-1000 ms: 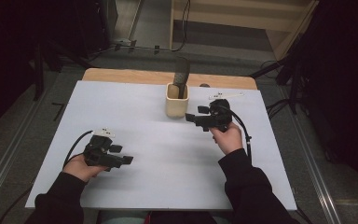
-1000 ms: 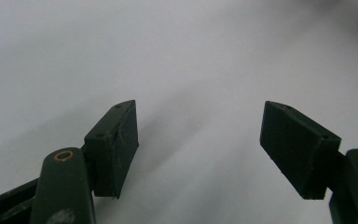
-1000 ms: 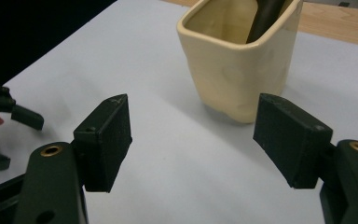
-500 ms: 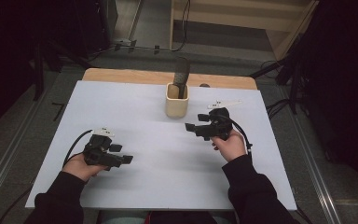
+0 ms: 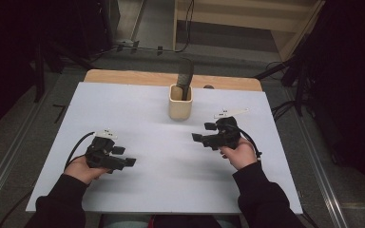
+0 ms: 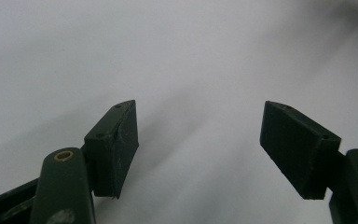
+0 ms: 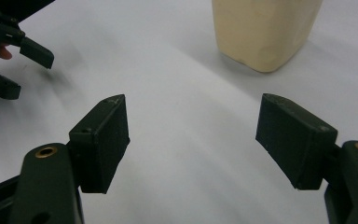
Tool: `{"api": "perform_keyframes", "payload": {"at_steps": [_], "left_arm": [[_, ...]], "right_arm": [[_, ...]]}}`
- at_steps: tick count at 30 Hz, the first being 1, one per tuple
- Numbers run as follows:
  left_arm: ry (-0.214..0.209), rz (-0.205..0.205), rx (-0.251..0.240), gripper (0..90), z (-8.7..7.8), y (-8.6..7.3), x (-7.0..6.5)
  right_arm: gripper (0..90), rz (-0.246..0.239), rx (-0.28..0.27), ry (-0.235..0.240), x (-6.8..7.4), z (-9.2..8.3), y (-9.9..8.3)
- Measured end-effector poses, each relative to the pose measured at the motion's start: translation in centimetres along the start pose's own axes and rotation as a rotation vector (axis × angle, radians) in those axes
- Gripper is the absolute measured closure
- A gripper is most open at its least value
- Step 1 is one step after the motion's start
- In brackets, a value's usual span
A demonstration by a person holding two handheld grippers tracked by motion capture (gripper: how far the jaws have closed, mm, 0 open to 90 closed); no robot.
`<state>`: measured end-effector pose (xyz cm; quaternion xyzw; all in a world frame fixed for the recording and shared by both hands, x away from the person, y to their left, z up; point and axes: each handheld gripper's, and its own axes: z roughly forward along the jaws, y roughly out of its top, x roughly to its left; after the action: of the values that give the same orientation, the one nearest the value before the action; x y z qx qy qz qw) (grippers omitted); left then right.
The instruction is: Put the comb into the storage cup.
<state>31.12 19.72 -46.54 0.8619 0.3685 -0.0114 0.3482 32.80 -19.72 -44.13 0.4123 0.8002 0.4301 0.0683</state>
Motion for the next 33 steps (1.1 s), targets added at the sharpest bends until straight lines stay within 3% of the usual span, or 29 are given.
{"api": "perform_keyframes", "payload": {"at_steps": [24, 33], "left_arm": [[-0.004, 0.005, -0.009, 28.5, -0.2, 0.0, -0.2], [-0.010, 0.001, -0.017, 28.5, -0.4, -0.1, -0.3]], "right_arm": [[21.0, -0.030, 0.095, 0.022, 0.7, -1.1, -3.2], [20.6, -0.022, 0.093, 0.018, 0.6, -1.7, -4.1]]}}
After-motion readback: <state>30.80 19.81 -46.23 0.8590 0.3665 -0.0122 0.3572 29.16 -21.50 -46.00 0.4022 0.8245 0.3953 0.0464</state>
